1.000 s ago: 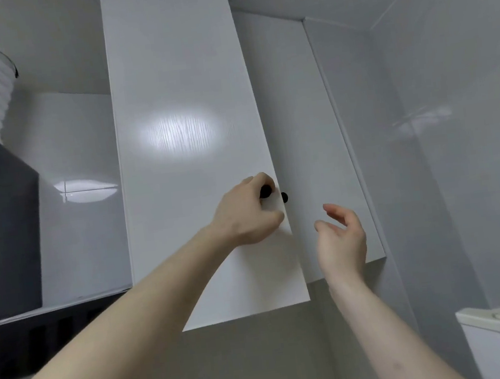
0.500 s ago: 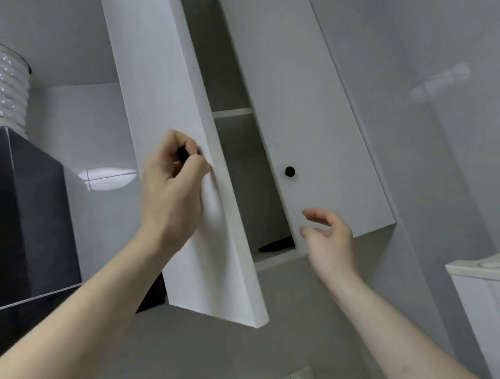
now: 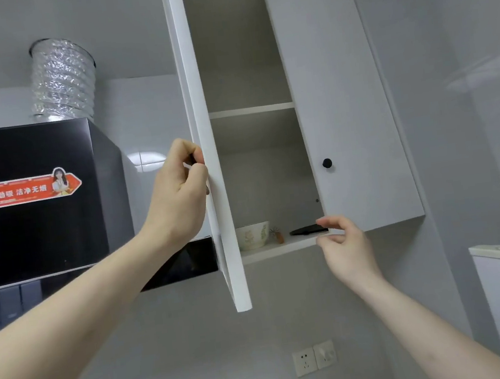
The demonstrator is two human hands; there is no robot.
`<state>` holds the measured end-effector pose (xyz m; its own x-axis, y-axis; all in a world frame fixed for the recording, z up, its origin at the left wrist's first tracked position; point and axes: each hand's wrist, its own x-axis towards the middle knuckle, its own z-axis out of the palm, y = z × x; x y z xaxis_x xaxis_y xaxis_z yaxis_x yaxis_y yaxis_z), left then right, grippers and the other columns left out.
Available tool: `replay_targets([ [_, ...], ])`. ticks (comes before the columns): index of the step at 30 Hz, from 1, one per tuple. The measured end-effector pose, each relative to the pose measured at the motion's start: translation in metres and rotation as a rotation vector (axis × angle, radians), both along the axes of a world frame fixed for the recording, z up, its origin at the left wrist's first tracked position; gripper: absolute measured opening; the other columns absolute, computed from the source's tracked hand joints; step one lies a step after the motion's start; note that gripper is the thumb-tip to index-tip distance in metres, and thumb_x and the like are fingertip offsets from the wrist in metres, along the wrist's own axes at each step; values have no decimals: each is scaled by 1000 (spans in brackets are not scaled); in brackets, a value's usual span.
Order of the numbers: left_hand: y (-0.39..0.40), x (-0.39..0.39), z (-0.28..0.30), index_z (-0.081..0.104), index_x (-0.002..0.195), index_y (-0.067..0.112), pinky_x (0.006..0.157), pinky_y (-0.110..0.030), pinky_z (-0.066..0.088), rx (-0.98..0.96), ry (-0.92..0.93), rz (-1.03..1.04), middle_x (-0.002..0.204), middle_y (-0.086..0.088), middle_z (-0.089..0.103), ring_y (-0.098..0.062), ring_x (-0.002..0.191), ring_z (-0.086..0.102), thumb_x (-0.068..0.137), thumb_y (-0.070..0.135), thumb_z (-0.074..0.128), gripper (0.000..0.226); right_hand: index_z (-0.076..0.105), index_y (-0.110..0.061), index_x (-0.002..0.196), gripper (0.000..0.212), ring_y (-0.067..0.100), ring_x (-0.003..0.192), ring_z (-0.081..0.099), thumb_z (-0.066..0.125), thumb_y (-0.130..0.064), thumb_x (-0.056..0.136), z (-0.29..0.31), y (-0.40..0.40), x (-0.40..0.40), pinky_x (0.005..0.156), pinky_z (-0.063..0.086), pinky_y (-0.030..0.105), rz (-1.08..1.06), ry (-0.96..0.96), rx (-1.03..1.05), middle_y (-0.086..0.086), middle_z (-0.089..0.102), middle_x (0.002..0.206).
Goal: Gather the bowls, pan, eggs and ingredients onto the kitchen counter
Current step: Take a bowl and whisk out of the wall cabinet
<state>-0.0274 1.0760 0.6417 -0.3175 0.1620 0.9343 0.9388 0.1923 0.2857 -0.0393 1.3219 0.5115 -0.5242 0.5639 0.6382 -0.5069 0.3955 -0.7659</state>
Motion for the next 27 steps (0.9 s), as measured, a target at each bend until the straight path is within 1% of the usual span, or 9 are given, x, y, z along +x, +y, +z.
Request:
replay_targets([
  [2,-7,4,-1,49,92,13,79,-28,49,5,50,138,102,-8,53,-13,84,53,90,14,40,8,64,-33,111,35,7,90,65,56,-6,89,-2,-4,3,68,44,17,3,-10,12,-11,68,110],
  [4,-11,14,-1,52,95,14,85,-15,46,74,100,230,113,-1,48,-8,99,52,91,7,47,9,64,-32,111,35,5,91,64,56,-6,89,-1,-8,8,69,44,16,2,-17,26,-10,67,112],
  [7,-12,37,-4,53,99,14,95,-25,40,87,340,342,114,2,48,-18,109,48,80,2,56,23,64,-28,113,35,0,95,62,55,-5,88,6,-7,9,70,43,15,-1,-12,45,-9,65,116],
  [10,-1,64,-5,55,99,13,90,-33,40,-121,608,382,110,1,54,-23,104,49,67,2,57,34,63,-27,113,33,1,92,61,56,-6,88,17,1,4,69,42,17,-8,-26,56,-6,64,116],
  [12,20,70,-3,54,100,16,83,-34,42,-293,647,438,108,4,53,-22,98,47,68,7,59,34,63,-25,112,31,5,93,61,57,-6,88,24,9,-5,72,42,21,-13,-32,54,-6,63,118],
  [15,69,56,0,51,105,21,71,-32,41,-467,517,564,109,6,49,-19,99,45,77,20,59,30,64,-21,118,33,15,105,57,57,-7,89,29,24,-23,85,40,27,6,-85,11,-4,62,119],
  [18,119,26,-5,51,110,18,71,-34,38,-639,336,667,114,0,48,-24,104,46,82,22,59,29,63,-18,122,35,18,107,54,55,-7,91,29,38,-40,88,40,27,-20,-154,-16,-1,63,123],
  [23,156,-39,-34,48,125,10,80,-39,40,-724,-15,754,131,-10,42,-31,120,43,87,23,59,41,63,-17,122,38,20,108,57,55,-5,87,23,55,-61,92,45,30,-62,-227,50,1,65,127],
  [27,156,-91,-54,45,134,11,101,-44,43,-680,-254,795,142,-11,36,-33,133,38,90,30,60,50,64,-18,122,40,19,114,61,56,-6,84,26,62,-83,97,48,30,-77,-243,156,-1,65,127],
])
